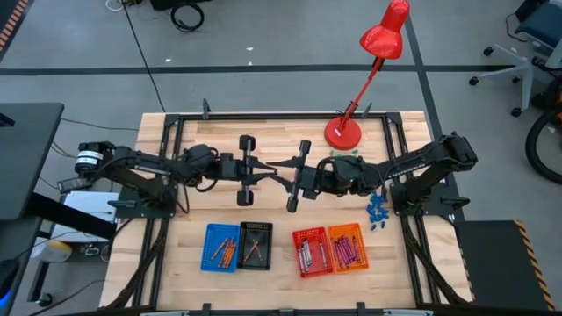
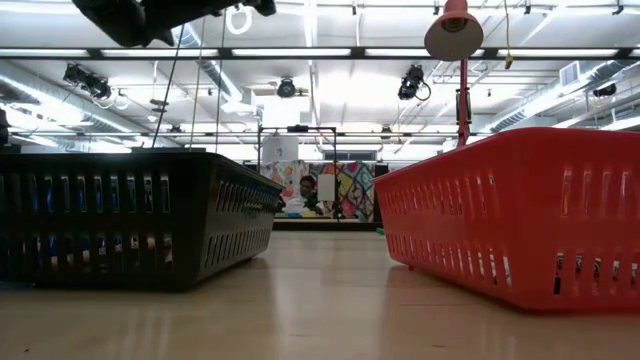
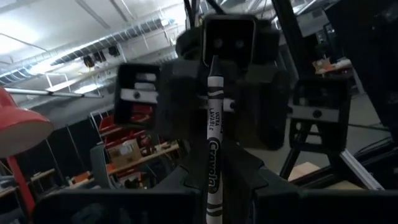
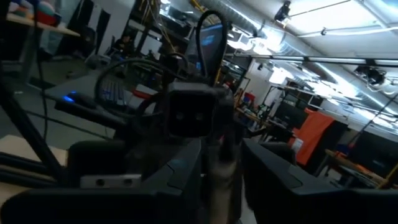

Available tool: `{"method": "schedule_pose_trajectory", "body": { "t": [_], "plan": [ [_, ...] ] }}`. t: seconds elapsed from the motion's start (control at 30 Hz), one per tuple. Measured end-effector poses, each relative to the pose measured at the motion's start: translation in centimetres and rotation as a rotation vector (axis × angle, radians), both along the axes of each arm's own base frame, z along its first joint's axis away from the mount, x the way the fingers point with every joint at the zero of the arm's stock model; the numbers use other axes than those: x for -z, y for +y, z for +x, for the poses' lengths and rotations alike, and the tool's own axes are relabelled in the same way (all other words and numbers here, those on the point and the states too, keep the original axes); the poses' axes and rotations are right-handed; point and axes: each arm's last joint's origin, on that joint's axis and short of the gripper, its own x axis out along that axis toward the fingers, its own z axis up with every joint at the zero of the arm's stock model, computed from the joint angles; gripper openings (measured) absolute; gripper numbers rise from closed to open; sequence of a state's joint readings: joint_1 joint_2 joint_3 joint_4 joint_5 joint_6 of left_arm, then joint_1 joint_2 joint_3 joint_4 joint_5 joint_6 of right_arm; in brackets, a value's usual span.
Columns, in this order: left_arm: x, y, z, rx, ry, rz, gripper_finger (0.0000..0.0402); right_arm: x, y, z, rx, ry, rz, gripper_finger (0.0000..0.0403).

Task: Sort crayons
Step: Put the black crayon into the red basket

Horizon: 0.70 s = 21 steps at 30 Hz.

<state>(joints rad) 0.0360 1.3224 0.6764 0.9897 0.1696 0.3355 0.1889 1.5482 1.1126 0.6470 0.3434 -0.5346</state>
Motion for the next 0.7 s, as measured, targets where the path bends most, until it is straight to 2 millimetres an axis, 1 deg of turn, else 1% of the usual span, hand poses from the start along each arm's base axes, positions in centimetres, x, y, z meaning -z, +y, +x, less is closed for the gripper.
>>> {"method": "schedule_pose_trajectory", "body": {
  "t": [0.1,0.2,0.53,0.7],
  "plan": [
    [0.38,0.02,0.42,0.000,0.013,0.001,0.0039,-0.08,-0.07,-0.01,0.005,-0.009,0.002,0.0110],
    [0.24,0.01,0.37,0.000,-0.001,0.001,0.0039,-0.06,-0.03,-0.01,0.005,-0.006,-0.001,0.0095],
    [0.08,0.01,0.31,-0.001,-0.017,0.001,0.0039,0.17,-0.03,0.03,0.006,0.017,0.002,0.0024],
    [0.08,0.03,0.31,-0.005,-0.016,-0.003,0.0039,0.18,-0.11,0.02,0.031,0.019,0.006,0.0023]
  ]
}}
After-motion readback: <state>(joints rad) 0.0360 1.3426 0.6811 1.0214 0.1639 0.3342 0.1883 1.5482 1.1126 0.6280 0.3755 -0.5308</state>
